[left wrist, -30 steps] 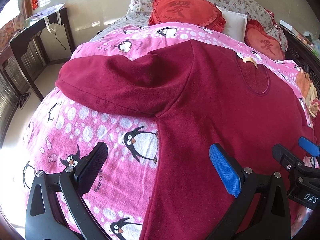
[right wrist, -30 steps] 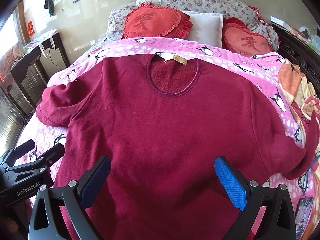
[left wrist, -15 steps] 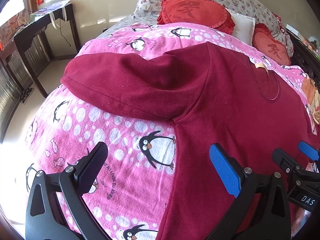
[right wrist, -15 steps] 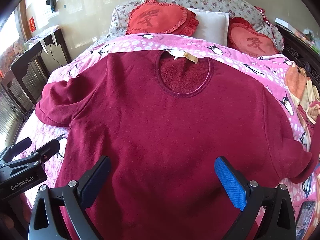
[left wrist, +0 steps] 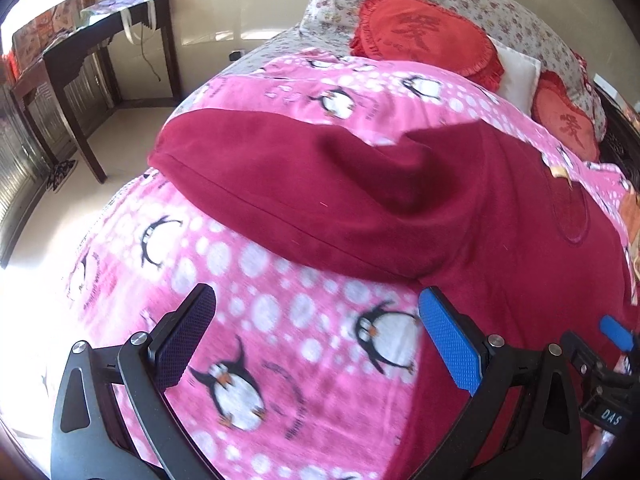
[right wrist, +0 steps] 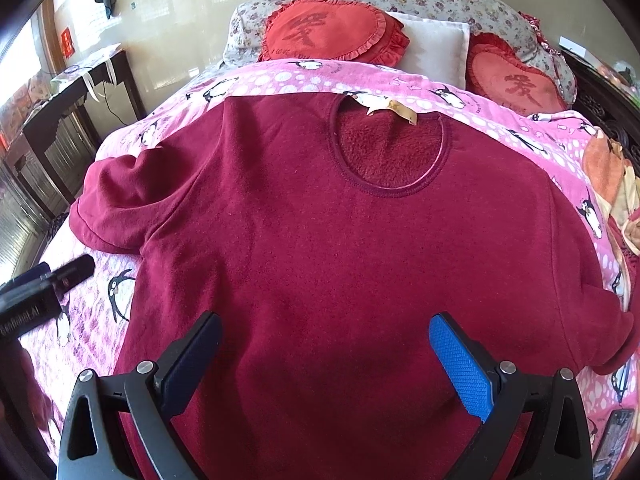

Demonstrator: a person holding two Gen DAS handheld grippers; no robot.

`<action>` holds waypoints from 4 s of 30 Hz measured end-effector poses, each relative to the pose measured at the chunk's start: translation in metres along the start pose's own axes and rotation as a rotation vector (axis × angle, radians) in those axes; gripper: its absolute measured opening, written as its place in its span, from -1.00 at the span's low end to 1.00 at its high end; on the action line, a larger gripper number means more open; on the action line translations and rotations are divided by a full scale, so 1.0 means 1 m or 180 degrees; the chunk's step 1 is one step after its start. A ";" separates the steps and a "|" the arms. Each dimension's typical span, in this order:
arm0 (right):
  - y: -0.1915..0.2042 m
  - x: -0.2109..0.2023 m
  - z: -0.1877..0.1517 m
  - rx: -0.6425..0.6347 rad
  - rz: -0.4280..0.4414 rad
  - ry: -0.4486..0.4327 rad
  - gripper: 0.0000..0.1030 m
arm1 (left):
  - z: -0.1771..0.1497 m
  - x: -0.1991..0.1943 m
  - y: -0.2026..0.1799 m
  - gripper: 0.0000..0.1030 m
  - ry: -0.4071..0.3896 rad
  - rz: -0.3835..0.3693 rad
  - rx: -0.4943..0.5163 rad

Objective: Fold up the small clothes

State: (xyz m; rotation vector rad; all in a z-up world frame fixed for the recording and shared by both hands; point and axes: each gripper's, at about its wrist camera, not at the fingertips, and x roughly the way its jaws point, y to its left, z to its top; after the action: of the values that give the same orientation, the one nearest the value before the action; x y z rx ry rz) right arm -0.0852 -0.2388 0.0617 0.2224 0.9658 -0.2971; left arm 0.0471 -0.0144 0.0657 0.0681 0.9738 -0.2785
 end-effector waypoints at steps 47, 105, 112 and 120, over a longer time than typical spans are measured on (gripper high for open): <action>-0.064 -0.024 0.012 0.0534 0.0160 -0.0078 1.00 | 0.069 -0.047 -0.053 -0.89 -0.0464 -0.1452 0.0138; -0.154 -0.041 0.009 0.1032 0.0023 -0.0244 1.00 | -0.018 -0.038 -0.122 0.41 -0.0338 -0.1432 0.1042; -0.097 -0.027 0.058 0.0640 0.0132 -0.0365 1.00 | -0.007 0.010 -0.073 0.41 -0.0070 -0.0756 0.0597; -0.021 0.042 0.050 -0.0449 -0.0792 0.0077 0.76 | -0.022 0.030 -0.079 0.41 0.0116 -0.0680 0.0552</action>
State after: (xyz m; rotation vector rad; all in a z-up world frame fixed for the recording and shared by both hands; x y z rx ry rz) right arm -0.0312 -0.2802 0.0527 -0.0241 1.0354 -0.4529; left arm 0.0244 -0.0931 0.0336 0.1280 0.9927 -0.5597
